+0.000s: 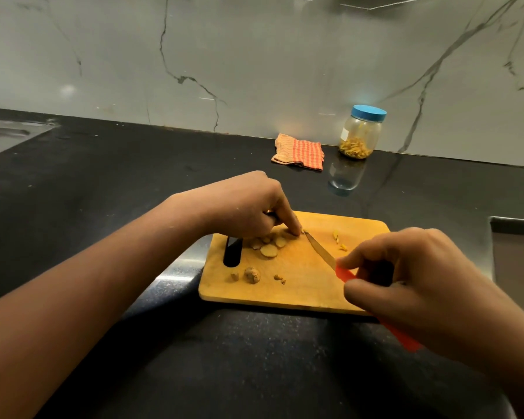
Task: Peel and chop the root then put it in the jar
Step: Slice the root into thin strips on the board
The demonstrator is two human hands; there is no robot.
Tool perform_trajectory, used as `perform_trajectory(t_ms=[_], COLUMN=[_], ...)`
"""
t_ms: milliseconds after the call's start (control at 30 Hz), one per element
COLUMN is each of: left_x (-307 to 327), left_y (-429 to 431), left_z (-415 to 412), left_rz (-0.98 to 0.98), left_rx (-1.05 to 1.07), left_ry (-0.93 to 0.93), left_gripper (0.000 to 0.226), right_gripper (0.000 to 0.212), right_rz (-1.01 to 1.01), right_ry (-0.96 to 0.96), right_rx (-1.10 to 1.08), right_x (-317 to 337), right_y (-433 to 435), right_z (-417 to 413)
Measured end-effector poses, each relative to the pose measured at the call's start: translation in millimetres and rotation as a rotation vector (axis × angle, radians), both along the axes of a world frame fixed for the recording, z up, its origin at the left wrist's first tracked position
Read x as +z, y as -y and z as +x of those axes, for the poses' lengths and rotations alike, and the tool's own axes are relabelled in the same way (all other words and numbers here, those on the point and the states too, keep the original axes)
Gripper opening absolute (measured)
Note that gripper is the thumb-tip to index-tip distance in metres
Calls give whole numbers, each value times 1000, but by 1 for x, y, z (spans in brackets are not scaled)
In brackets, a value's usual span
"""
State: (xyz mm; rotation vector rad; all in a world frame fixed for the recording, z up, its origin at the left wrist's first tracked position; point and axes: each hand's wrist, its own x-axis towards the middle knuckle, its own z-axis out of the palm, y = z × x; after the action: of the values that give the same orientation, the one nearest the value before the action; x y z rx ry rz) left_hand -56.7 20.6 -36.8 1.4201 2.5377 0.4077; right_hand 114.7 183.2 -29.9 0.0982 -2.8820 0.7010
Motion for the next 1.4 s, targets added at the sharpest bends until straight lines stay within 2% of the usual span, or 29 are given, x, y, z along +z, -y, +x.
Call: perform_trajectory(t_ms=[400, 533, 633, 900, 1167, 1400], left_x=[3, 8, 10, 7, 5, -9], left_y=[10, 16, 17, 9, 6, -9], left_z=[-7, -11, -9, -1, 2, 10], left_rz=[243, 179, 54, -45, -4, 154], left_rx=[83, 70, 46, 26, 28, 89], left_ry=[93, 156, 218, 116, 161, 145], left_gripper=[25, 16, 20, 18, 6, 11], right_gripper=[25, 26, 25, 19, 22, 19], right_rz=[-58, -52, -61, -99, -104, -164], right_ry=[-109, -131, -121, -88, -100, -136], right_rx=[-62, -59, -56, -113, -145, -150], right_x=[-10, -22, -25, -19, -16, -19], right_y=[10, 18, 18, -1, -9, -9], right_z=[4, -4, -4, 9, 9, 14])
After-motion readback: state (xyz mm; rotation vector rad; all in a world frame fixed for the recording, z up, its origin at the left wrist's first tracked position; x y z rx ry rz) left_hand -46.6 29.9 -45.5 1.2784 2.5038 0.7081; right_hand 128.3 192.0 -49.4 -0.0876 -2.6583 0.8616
